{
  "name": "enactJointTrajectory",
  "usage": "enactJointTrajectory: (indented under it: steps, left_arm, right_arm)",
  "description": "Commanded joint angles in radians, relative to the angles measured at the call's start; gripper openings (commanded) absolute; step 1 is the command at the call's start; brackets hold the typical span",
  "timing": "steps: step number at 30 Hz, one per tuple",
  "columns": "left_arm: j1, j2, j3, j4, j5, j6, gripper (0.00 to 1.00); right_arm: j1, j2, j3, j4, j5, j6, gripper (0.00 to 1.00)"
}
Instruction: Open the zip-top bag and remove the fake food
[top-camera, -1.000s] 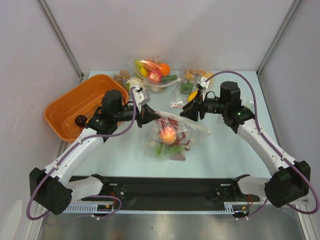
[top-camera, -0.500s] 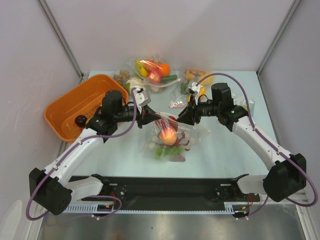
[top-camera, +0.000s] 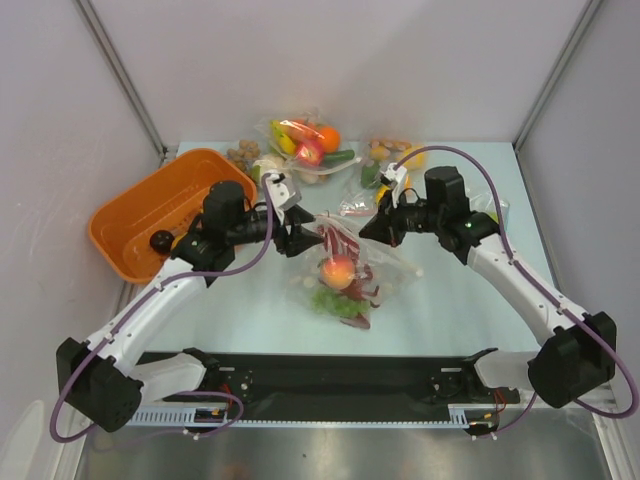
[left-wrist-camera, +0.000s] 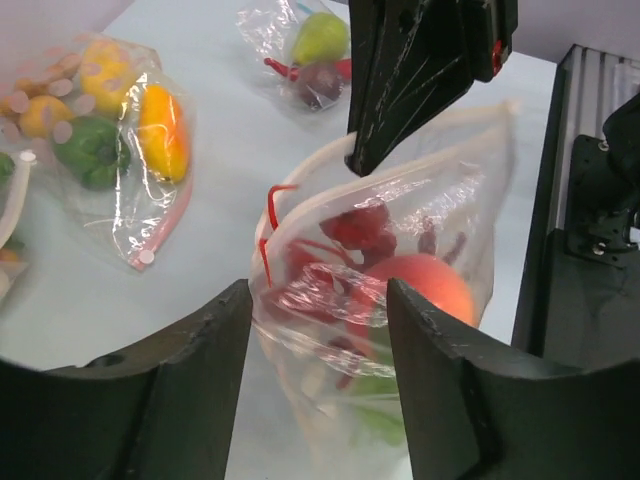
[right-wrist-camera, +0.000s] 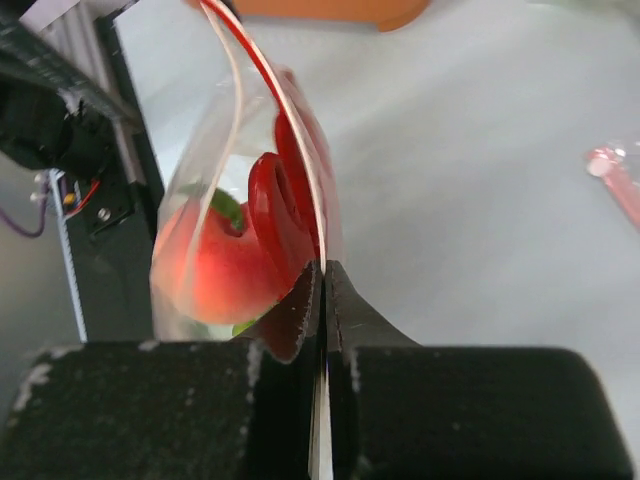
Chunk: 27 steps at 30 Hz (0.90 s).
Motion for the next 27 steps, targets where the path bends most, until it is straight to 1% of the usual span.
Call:
enactJointTrajectory:
  steps: [1,2,5,8,10,12,13,14,16,19,23,24,27]
  left_arm:
    - [-0.007,-0.043,0.013,0.065,-0.063,-0.031,0.63]
    - [-0.007,-0.045,0.013,0.071,-0.07,-0.04,0.69]
    - [-0.007,-0.046,0.015,0.085,-0.086,-0.072,0.75]
    - [-0.007,-0.037,0.027,0.094,-0.107,-0.121,0.76]
    - [-0.008,-0.017,0.029,0.117,-0.112,-0.185,0.76]
    - [-0.011,0.022,0.033,0.125,-0.084,-0.251,0.77]
    - [-0.011,0.036,0.036,0.155,-0.075,-0.276,0.77]
    - [-0.013,0.05,0.036,0.169,-0.046,-0.302,0.8]
    - [-0.013,0.079,0.03,0.23,-0.024,-0.386,0.81]
    - [-0.013,0.102,0.021,0.282,-0.043,-0.477,0.82]
    - [-0.013,0.161,0.03,0.224,-0.122,-0.503,0.82]
    - [-0.016,0.171,0.044,0.17,-0.161,-0.5,0.82]
    - [-0.022,0.191,0.075,0.071,-0.234,-0.47,0.82]
  right_arm:
    - [-0.031,-0.074,0.023,0.054,0.113,0.063,0.0]
    - [-0.038,-0.082,0.027,0.057,0.129,0.07,0.0]
    - [-0.047,-0.104,0.041,0.045,0.165,0.092,0.0]
    - [-0.045,-0.116,0.061,0.031,0.219,0.112,0.0]
    - [-0.042,-0.125,0.067,0.031,0.224,0.116,0.0]
    - [-0.021,-0.134,0.069,0.036,0.256,0.116,0.0]
    - [-0.01,-0.136,0.076,0.031,0.277,0.11,0.0]
    - [0.014,-0.134,0.082,0.016,0.323,0.104,0.0]
    - [0.037,-0.125,0.098,0.0,0.357,0.092,0.0]
    - [0.068,-0.105,0.099,0.003,0.396,0.095,0.0]
    - [0.103,-0.09,0.067,0.037,0.493,0.119,0.0]
    - [0.116,-0.09,0.058,0.046,0.514,0.133,0.0]
    - [0.128,-0.093,0.021,0.085,0.586,0.184,0.0]
